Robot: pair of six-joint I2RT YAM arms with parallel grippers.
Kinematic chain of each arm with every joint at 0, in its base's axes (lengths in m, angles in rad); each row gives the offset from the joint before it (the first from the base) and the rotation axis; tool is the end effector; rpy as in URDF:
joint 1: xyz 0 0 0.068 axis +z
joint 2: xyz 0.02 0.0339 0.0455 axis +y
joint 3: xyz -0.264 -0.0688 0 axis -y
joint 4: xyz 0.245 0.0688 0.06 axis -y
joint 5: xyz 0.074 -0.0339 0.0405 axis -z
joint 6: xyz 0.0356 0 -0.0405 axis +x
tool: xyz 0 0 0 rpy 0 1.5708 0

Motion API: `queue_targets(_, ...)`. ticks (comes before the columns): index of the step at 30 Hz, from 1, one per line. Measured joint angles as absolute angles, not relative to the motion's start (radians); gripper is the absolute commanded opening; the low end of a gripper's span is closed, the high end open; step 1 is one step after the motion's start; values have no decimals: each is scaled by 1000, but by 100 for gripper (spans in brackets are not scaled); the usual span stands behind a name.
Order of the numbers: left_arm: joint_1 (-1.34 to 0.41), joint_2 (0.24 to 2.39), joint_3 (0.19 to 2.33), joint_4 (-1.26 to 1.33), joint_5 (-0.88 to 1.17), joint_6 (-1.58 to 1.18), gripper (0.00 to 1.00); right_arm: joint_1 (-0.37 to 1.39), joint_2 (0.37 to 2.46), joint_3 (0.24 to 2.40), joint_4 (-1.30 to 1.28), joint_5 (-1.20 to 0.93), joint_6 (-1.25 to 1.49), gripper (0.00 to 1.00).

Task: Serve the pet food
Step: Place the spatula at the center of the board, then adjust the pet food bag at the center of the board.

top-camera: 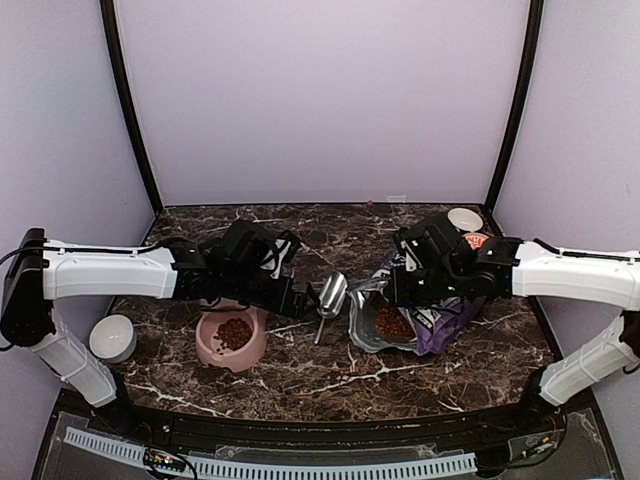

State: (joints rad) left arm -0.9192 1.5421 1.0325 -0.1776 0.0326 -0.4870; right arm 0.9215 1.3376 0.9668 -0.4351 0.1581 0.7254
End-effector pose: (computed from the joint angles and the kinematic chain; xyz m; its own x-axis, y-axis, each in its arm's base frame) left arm 0.2054 -0.2713 0.2407 -0.7190 0.1715 -0.6735 0.5358 0.7540 -0.3800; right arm 0.1766 0.2234 0.2587 -0.8045 0.0238 -0.5935 -0.2498 0.8930 0.3744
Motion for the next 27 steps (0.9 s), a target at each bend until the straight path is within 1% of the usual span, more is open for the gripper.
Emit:
queue_targets(9, -919, 1451, 1032, -170, 47, -411, 92, 944, 1313, 1044, -568, 162, 675, 0)
queue_targets(20, -919, 1444, 1036, -134, 128, -319, 88, 950, 1301, 1163, -737, 128, 605, 0)
queue_targets(27, -919, 1443, 1061, -109, 187, -278, 87, 969, 1301, 1237, -796, 65, 572, 0)
